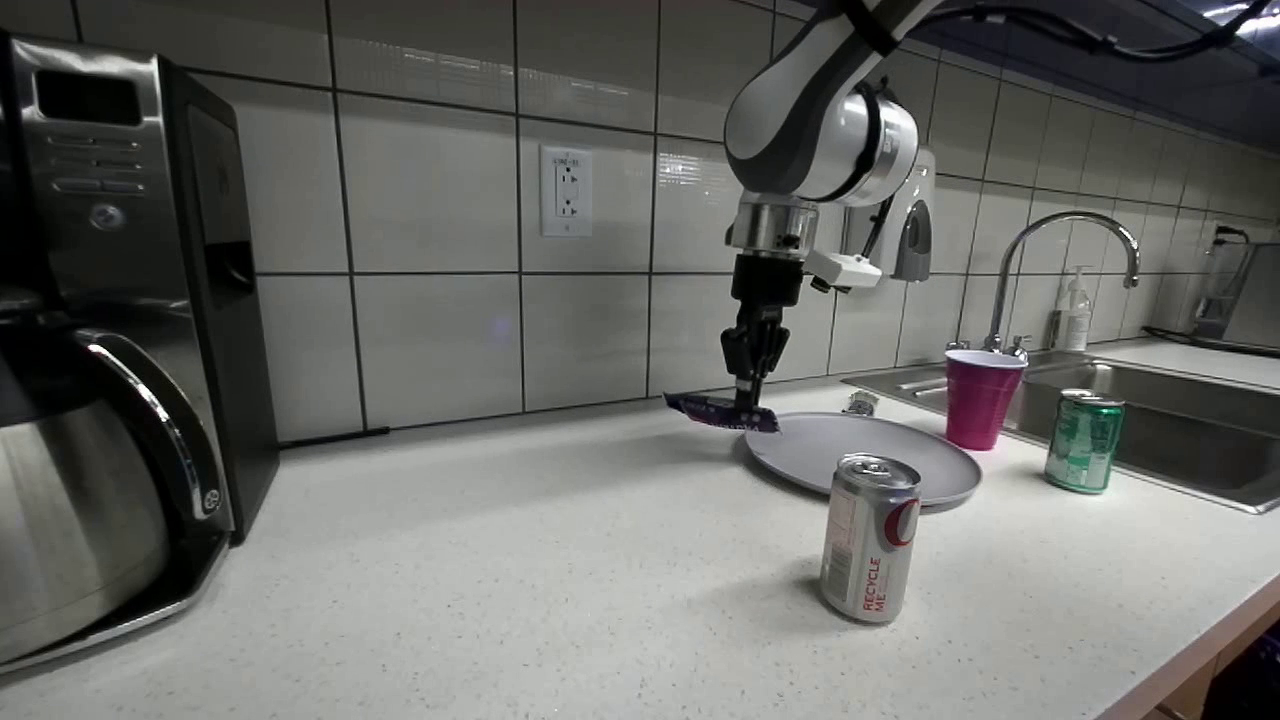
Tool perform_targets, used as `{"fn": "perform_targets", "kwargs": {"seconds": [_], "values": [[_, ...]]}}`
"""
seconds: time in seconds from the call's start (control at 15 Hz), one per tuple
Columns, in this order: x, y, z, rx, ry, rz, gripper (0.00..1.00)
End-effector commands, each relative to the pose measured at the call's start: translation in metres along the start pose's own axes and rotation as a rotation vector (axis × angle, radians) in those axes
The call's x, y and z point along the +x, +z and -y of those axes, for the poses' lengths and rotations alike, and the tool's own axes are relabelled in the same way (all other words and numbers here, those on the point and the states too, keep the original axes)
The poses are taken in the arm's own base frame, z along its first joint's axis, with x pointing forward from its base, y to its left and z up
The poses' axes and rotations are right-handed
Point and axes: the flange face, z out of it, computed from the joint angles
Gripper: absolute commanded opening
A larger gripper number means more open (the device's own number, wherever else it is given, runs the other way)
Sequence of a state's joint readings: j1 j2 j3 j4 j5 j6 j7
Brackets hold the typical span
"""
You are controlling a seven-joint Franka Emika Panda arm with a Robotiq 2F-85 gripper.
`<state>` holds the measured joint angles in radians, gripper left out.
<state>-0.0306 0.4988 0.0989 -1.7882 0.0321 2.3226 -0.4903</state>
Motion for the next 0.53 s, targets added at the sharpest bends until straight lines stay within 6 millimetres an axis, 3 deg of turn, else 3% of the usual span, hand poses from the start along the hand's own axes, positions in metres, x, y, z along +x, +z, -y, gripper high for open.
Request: {"fn": "perform_targets", "kwargs": {"seconds": [0.0, 0.47], "values": [[0.023, 0.002, -0.006, 0.009, -0.059, 0.023, 0.02], [0.049, 0.012, -0.004, 0.008, -0.111, 0.04, 0.02]]}}
